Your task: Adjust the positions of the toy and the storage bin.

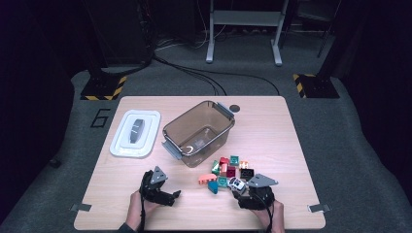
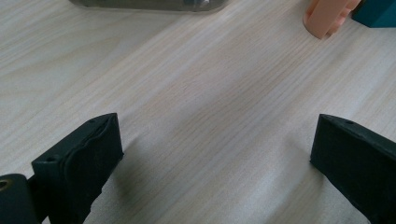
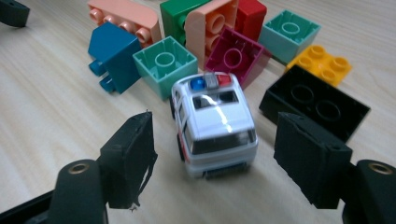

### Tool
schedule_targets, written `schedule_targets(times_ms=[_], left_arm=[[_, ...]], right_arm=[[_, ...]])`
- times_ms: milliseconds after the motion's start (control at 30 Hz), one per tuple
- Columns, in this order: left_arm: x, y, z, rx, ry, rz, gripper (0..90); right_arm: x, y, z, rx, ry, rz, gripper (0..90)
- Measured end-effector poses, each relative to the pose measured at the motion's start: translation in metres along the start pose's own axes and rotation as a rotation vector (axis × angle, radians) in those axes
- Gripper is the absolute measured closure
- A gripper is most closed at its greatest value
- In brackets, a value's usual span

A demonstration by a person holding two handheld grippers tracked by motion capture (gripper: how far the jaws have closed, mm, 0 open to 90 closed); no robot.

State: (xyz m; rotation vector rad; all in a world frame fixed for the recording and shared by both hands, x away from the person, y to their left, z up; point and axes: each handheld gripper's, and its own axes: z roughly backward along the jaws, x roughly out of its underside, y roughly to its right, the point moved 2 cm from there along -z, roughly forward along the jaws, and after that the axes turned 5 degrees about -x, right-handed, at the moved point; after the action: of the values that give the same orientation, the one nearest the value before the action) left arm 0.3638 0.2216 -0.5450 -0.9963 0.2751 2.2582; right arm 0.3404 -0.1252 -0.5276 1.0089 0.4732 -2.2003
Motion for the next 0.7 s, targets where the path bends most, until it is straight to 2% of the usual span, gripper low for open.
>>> schedule_targets(times_ms=[67,133,167,233,467,500,700], left_arm=[[0.0,0.0,0.0,0.001,-0.001,-0.002,2.1],[0.0,0.0,0.0,0.001,-0.001,-0.006,2.1],[0.0,0.0,0.0,0.002,-0.001,-0.006,2.1],[0.0,0.0,0.0,0.002,-0.001,-0.007,2.1],[0.0,0.0,0.0,0.002,0.0,-0.006,2.1],[0.0,0.0,0.0,0.002,0.0,-0.006,2.0],[0.0,0.0,0.0,0.002,0.0,-0.006,2.1]], right_arm=[[-0.004,0.003,-0.007,-0.005,-0.023,0.015,35.9],[-0.003,0.005,-0.008,-0.008,-0.033,0.01,36.2],[-0.002,0.006,-0.011,-0.021,-0.039,0.012,41.4],[-0.001,0.006,-0.013,-0.03,-0.055,0.023,45.6],[0.002,0.005,-0.012,-0.034,-0.036,0.038,47.5],[0.001,0.004,-0.011,-0.034,-0.018,0.036,47.6],[-0.005,0.005,-0.001,-0.028,0.009,0.021,47.7]])
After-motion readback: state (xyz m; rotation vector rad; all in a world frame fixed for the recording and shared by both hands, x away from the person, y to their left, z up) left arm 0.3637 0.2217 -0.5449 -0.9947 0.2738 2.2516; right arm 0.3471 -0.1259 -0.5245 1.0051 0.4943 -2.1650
